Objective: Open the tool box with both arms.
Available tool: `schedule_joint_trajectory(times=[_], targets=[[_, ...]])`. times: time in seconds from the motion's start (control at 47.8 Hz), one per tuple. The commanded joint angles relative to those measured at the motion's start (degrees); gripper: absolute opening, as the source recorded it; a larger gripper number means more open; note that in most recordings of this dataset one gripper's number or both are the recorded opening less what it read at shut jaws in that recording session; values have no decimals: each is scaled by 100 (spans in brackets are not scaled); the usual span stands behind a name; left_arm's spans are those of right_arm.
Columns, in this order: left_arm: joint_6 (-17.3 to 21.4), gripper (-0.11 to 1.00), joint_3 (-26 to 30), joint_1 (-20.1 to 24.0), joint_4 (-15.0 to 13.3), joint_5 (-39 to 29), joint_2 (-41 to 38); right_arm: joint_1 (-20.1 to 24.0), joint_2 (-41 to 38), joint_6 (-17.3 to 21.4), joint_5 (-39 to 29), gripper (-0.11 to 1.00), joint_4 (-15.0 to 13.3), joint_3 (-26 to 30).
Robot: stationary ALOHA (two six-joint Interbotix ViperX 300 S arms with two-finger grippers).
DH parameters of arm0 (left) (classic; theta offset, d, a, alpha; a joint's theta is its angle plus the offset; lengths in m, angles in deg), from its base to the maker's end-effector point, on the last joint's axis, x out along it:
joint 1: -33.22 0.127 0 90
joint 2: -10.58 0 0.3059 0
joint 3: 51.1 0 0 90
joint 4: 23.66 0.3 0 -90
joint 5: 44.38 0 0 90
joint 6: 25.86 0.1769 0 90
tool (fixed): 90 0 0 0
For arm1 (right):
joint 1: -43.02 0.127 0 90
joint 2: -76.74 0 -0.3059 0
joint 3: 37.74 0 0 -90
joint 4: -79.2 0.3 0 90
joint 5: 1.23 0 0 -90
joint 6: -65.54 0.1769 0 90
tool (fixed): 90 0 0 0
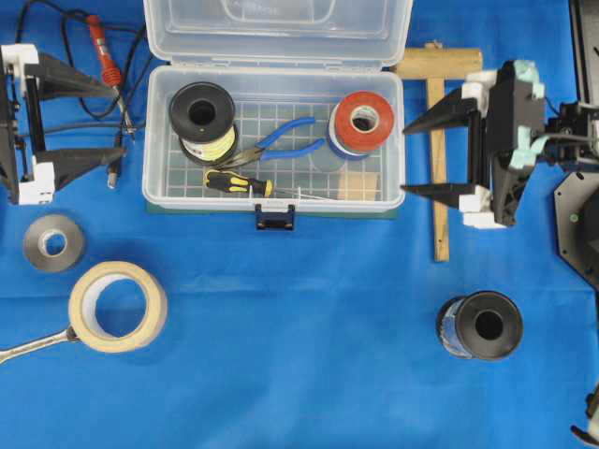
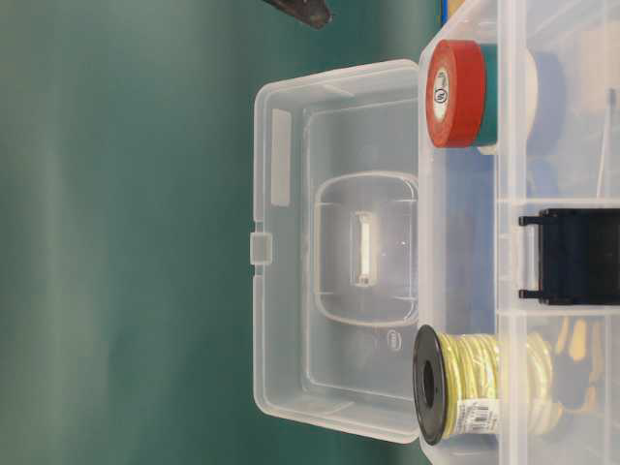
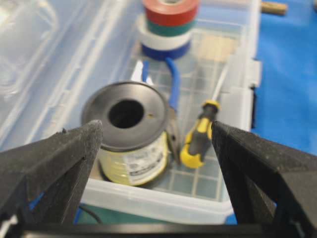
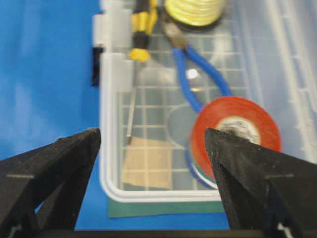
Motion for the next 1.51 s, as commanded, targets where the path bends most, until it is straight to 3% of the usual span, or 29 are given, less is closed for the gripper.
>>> schedule_joint_trajectory(times=[0.0,0.606,0.836,1.15,1.484], targets=[[0,88,35,-44,9,-62,70,0,70,-18,9,84,-18,44],[-18,88,-844,-70,9,-879,2083,9,2180,18,-176,83,62,-1283],[-26,88,-993,-123,0,-905,2312,9,2206,18,114,83,264,-1644],[-26,88,-1020,-483,0,-888,2268,9,2057,18,176,83,272,-1696],[-26,86,-1020,-501,-9,-888,2268,9,2065,9,167,83,255,-1688]])
